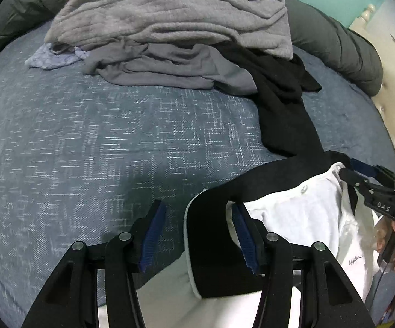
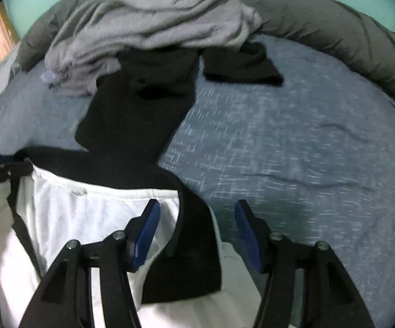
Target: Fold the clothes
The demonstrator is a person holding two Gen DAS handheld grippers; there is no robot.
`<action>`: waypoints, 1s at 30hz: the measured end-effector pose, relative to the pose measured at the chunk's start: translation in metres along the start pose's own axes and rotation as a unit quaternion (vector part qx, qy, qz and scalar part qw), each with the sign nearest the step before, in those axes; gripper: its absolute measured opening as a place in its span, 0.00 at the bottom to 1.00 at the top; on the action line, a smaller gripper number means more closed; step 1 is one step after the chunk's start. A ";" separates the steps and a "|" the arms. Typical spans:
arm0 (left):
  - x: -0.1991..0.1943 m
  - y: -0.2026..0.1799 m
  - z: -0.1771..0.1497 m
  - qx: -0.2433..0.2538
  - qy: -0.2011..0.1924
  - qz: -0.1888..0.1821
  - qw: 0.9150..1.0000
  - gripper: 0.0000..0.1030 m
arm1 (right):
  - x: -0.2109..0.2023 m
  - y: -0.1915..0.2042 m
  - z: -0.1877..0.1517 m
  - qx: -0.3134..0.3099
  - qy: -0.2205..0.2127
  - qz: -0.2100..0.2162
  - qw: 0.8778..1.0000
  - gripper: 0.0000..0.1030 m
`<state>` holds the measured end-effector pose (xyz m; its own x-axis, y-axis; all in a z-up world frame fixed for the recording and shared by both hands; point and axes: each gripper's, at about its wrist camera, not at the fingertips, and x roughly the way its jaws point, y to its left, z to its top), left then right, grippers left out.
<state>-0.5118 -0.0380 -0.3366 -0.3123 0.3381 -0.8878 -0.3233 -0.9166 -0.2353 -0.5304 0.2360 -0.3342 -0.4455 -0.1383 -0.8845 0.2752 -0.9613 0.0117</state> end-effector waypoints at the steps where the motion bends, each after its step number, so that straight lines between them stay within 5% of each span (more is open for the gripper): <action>1: 0.002 -0.001 0.000 0.004 0.002 0.000 1.000 0.33 | 0.004 0.003 0.000 -0.007 0.005 -0.002 1.000 0.28; 3: 0.005 -0.003 0.002 0.011 0.003 0.003 1.000 0.19 | 0.005 0.006 0.000 -0.010 -0.002 -0.001 1.000 0.09; 6: 0.006 -0.006 0.006 0.018 0.000 0.008 1.000 0.06 | 0.001 0.007 0.005 -0.010 -0.018 -0.010 1.000 0.05; 20: -0.021 -0.012 0.079 -0.002 -0.054 0.032 0.998 0.05 | -0.033 -0.015 0.078 0.004 -0.088 -0.067 0.994 0.04; 30: 0.013 -0.006 0.105 -0.012 -0.051 0.038 0.998 0.05 | 0.020 -0.020 0.084 0.021 -0.066 -0.051 0.996 0.04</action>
<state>-0.6074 -0.0062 -0.3054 -0.4245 0.2855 -0.8592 -0.2739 -0.9450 -0.1787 -0.6163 0.2328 -0.3132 -0.5773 -0.0676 -0.8137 0.1882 -0.9807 -0.0521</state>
